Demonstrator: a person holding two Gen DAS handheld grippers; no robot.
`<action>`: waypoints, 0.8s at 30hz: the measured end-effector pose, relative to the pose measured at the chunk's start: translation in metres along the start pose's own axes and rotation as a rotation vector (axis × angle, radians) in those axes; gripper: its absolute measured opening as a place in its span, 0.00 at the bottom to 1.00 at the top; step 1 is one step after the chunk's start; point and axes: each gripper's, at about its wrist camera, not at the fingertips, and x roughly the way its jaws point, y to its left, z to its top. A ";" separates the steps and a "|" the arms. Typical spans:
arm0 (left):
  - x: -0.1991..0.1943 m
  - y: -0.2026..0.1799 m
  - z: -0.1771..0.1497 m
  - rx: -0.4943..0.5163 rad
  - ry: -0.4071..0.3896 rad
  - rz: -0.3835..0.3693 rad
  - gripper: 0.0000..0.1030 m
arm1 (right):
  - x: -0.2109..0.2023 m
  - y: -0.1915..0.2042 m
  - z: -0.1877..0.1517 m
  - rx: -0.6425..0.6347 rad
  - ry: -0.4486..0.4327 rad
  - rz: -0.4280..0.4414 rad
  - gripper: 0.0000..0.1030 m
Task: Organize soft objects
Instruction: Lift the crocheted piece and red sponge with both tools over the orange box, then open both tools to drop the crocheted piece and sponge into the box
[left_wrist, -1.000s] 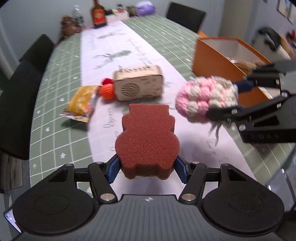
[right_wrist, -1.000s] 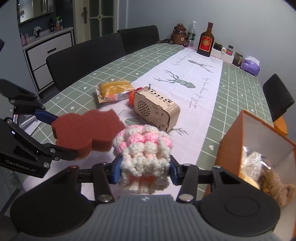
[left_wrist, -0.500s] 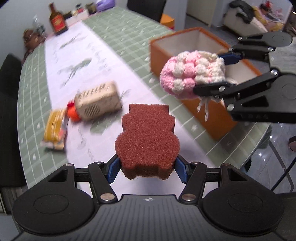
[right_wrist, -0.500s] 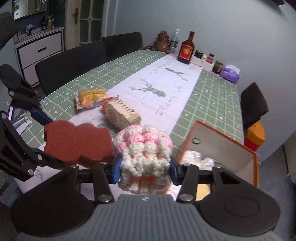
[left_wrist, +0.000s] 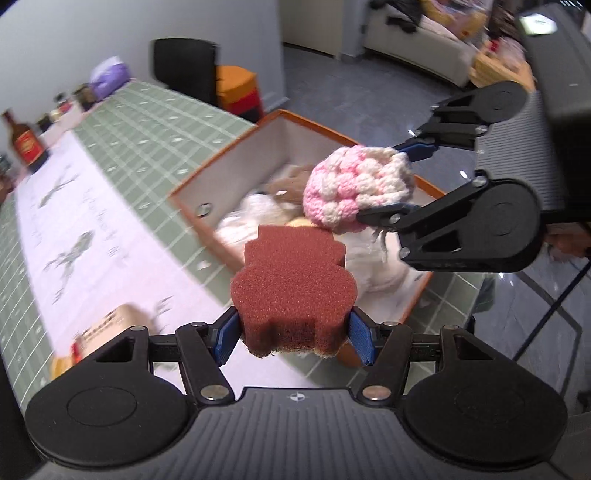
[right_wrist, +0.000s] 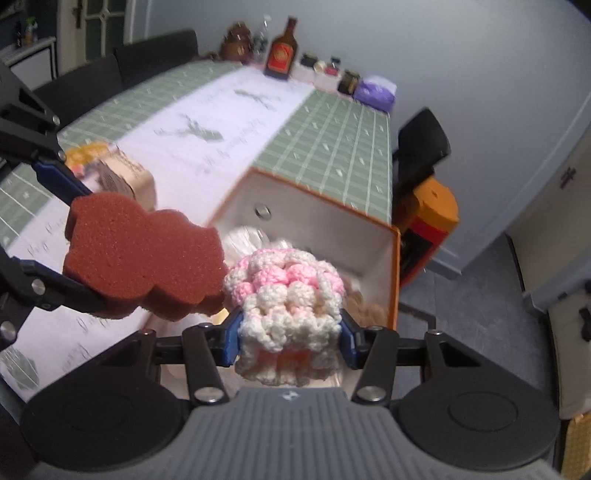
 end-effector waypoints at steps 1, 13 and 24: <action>0.006 -0.005 0.005 0.015 0.006 -0.009 0.68 | 0.006 -0.004 -0.005 0.002 0.023 -0.001 0.50; 0.071 -0.028 0.027 0.105 0.104 -0.047 0.68 | 0.070 -0.026 -0.038 -0.011 0.188 0.057 0.53; 0.104 -0.039 0.020 0.175 0.162 -0.042 0.68 | 0.087 -0.023 -0.046 -0.075 0.253 0.089 0.66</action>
